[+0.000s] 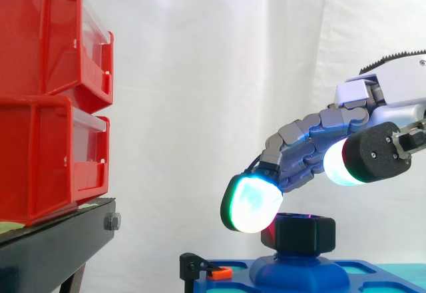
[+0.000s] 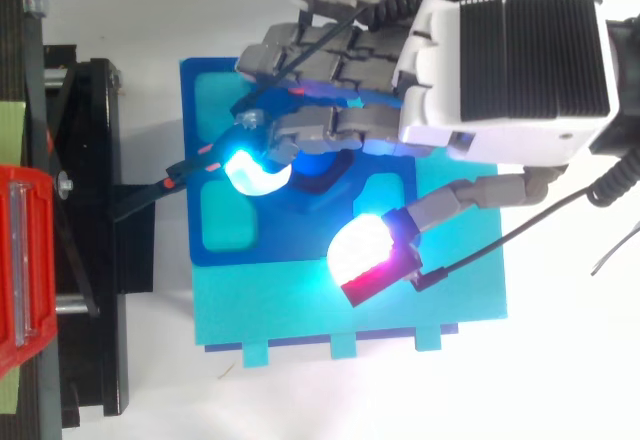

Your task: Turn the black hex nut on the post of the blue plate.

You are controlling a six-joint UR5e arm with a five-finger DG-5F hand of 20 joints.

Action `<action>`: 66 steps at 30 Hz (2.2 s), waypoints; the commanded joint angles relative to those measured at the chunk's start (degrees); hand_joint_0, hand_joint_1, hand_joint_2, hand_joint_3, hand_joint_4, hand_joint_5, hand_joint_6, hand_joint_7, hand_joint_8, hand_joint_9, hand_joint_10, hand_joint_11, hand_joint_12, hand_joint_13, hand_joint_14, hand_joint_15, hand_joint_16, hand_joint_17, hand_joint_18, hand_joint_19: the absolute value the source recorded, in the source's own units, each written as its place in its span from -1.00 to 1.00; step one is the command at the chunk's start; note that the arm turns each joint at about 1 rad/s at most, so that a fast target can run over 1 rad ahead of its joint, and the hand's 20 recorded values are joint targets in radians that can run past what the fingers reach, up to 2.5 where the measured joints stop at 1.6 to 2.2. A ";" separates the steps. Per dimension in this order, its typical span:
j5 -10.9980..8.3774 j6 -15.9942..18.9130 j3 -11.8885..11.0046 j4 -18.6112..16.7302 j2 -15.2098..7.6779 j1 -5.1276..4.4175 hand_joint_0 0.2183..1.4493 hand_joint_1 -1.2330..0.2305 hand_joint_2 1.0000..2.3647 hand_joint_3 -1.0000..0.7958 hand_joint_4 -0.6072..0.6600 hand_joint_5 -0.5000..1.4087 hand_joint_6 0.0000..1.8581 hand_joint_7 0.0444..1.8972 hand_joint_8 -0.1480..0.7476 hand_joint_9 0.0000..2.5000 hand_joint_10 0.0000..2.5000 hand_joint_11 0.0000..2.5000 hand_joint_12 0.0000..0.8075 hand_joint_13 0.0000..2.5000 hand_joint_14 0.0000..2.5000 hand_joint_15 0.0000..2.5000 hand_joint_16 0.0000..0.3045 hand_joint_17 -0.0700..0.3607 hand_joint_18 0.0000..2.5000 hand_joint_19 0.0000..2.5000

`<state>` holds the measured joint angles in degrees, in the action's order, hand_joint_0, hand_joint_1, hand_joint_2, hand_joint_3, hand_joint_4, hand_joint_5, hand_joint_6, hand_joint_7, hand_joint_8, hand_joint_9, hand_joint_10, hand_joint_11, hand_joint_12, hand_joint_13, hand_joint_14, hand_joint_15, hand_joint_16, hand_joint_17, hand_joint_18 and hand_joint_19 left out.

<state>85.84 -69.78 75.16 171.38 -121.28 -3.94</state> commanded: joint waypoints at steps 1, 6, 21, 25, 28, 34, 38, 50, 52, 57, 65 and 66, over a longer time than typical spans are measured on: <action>1.26 -0.36 -0.01 0.01 -0.01 0.95 -0.57 0.26 -1.00 -0.44 0.24 -0.69 -0.46 -0.22 -0.13 -0.82 -1.00 -1.00 -0.07 -0.83 -1.00 -0.98 -0.60 -0.04 -0.97 -0.94; 3.99 -1.15 -0.01 0.45 -0.01 2.80 -0.57 0.26 -1.00 -0.44 0.24 -0.69 -0.46 -0.22 -0.13 -0.82 -1.00 -1.00 -0.07 -0.83 -1.00 -0.97 -0.60 -0.04 -0.97 -0.94; 9.26 -2.03 -1.16 0.10 -0.01 6.75 -0.57 0.26 -1.00 -0.44 0.24 -0.69 -0.46 -0.22 -0.13 -0.81 -1.00 -1.00 -0.07 -0.82 -1.00 -0.98 -0.61 -0.05 -0.96 -0.94; 8.91 -2.20 -4.58 2.56 -0.01 6.40 -0.57 0.26 -1.00 -0.44 0.24 -0.69 -0.46 -0.22 -0.13 -0.81 -1.00 -1.00 -0.08 -0.82 -1.00 -0.97 -0.61 -0.05 -0.96 -0.94; 7.94 -2.47 -7.75 7.13 -0.01 5.52 -0.57 0.26 -1.00 -0.44 0.24 -0.69 -0.46 -0.22 -0.13 -0.81 -1.00 -1.00 -0.07 -0.82 -1.00 -0.97 -0.61 -0.05 -0.96 -0.93; 4.25 -3.08 -7.84 4.14 -2.30 2.27 -0.57 0.26 -1.00 -0.44 0.25 -0.69 -0.46 -0.22 -0.13 -0.81 -1.00 -1.00 -0.07 -0.82 -1.00 -0.97 -0.61 -0.05 -0.96 -0.93; 2.93 -2.99 -7.92 3.08 -3.70 0.43 -0.56 0.26 -1.00 -0.44 0.25 -0.69 -0.46 -0.22 -0.13 -0.81 -1.00 -1.00 -0.07 -0.82 -1.00 -0.97 -0.61 -0.05 -0.96 -0.94; -2.08 -2.99 -8.45 4.58 -3.79 -3.35 -0.56 0.25 -1.00 -0.44 0.25 -0.69 -0.46 -0.08 -0.13 -0.81 -1.00 -1.00 -0.08 -0.82 -1.00 -0.98 -0.61 -0.05 -0.96 -0.94; -2.08 -2.99 -8.45 5.11 -3.79 -3.35 -0.56 0.25 -1.00 -0.44 0.25 -0.69 -0.46 -0.04 -0.13 -0.81 -1.00 -1.00 -0.08 -0.82 -1.00 -0.98 -0.61 -0.05 -0.96 -0.94; -1.02 -2.99 -8.80 6.51 -3.70 -3.00 -0.56 0.24 -1.00 -0.44 0.24 -0.70 -0.46 0.04 -0.14 -0.82 -1.00 -1.00 -0.09 -0.81 -1.00 -0.97 -0.61 -0.05 -0.94 -0.94; 0.12 -4.40 -10.21 9.76 -3.79 -2.03 -0.56 0.23 -1.00 -0.44 0.24 -0.70 -0.46 0.03 -0.14 -0.81 -1.00 -1.00 -0.09 -0.80 -1.00 -0.98 -0.61 -0.05 -0.93 -0.93; 0.29 -4.93 -10.30 10.12 -3.70 -1.68 -0.56 0.23 -1.00 -0.44 0.24 -0.70 -0.46 0.03 -0.14 -0.81 -1.00 -1.00 -0.09 -0.80 -1.00 -0.98 -0.61 -0.05 -0.93 -0.93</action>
<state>85.79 -73.71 65.27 180.35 -125.02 -6.21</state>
